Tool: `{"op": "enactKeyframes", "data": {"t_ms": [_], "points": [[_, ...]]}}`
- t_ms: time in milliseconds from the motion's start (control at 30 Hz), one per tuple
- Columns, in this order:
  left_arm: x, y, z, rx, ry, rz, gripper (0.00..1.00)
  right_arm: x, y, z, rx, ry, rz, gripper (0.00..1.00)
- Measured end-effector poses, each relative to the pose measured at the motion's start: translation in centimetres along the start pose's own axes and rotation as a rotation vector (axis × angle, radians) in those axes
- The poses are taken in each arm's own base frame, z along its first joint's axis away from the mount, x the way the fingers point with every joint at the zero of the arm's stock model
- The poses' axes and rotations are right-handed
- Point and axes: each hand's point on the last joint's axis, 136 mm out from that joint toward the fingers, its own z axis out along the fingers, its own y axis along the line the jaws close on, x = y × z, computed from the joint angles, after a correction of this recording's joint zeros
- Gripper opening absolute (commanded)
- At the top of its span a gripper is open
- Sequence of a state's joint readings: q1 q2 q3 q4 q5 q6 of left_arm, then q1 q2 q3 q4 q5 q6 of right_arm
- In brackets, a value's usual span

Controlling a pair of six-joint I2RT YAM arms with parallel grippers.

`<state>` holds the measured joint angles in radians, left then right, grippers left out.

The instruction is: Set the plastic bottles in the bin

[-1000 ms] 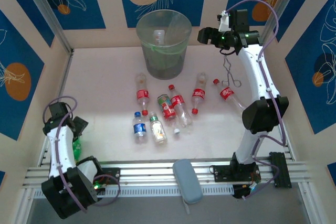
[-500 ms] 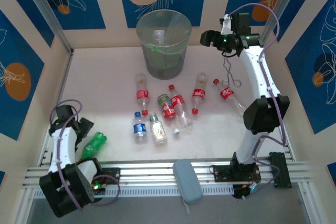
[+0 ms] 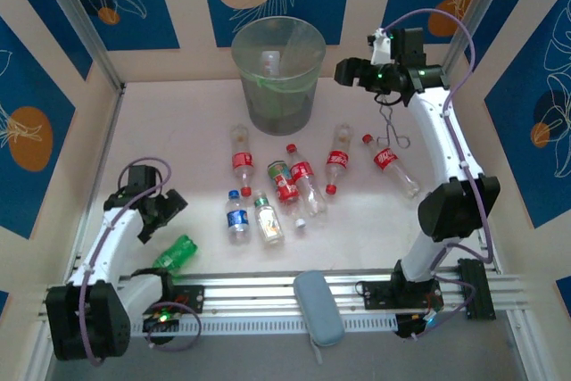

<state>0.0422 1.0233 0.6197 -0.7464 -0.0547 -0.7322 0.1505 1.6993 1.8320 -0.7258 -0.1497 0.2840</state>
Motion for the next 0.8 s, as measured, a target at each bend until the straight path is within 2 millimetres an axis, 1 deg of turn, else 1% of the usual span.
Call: {"op": "enactKeyframes", "data": {"t_ms": [100, 233, 267, 300, 367, 467, 567, 600, 667, 700, 733, 767, 800], "points": [[-0.6, -1.8, -0.6, 0.022, 0.0, 0.046, 1.0, 2.7, 3.6, -0.5, -0.081, 0.042, -0.082, 0.87], [-2.3, -3.9, -2.3, 0.038, -0.028, 0.117, 1.0, 5.7, 9.6, -1.8, -0.227, 0.082, -0.235, 0.84], [-2.9, -4.2, -2.9, 0.045, -0.046, 0.123, 1.0, 6.8, 11.3, -2.2, -0.273, 0.097, -0.279, 0.84], [-3.4, -4.4, -3.4, 0.052, -0.06, 0.125, 1.0, 7.8, 12.5, -2.5, -0.306, 0.112, -0.309, 0.84], [-4.4, -4.6, -4.0, 0.079, -0.074, 0.109, 1.0, 10.9, 15.1, -3.1, -0.39, 0.154, -0.386, 0.84], [-6.4, -3.1, -4.1, 0.11, -0.081, 0.007, 1.0, 17.0, 17.7, -3.5, -0.498, 0.259, -0.488, 0.85], [-8.6, -1.7, -4.2, 0.144, -0.09, -0.093, 1.0, 22.1, 20.1, -3.4, -0.595, 0.352, -0.6, 0.85], [-9.1, -1.5, -4.3, 0.156, -0.091, -0.114, 1.0, 23.3, 20.8, -3.3, -0.623, 0.369, -0.633, 0.86], [-10.4, -1.1, -4.5, 0.192, -0.1, -0.162, 1.0, 26.1, 22.7, -3.1, -0.714, 0.389, -0.731, 0.88], [-10.9, -0.9, -4.6, 0.208, -0.105, -0.183, 1.0, 27.1, 23.4, -3.0, -0.749, 0.393, -0.767, 0.88], [-11.4, -0.6, -4.8, 0.225, -0.11, -0.205, 1.0, 28.4, 24.2, -2.6, -0.796, 0.399, -0.813, 0.89], [-11.8, -0.3, -5.0, 0.237, -0.118, -0.222, 1.0, 29.5, 24.9, -2.3, -0.836, 0.408, -0.847, 0.93], [-12.4, 0.2, -5.3, 0.247, -0.131, -0.245, 1.0, 30.7, 25.7, -1.6, -0.883, 0.417, -0.883, 0.94]]}}
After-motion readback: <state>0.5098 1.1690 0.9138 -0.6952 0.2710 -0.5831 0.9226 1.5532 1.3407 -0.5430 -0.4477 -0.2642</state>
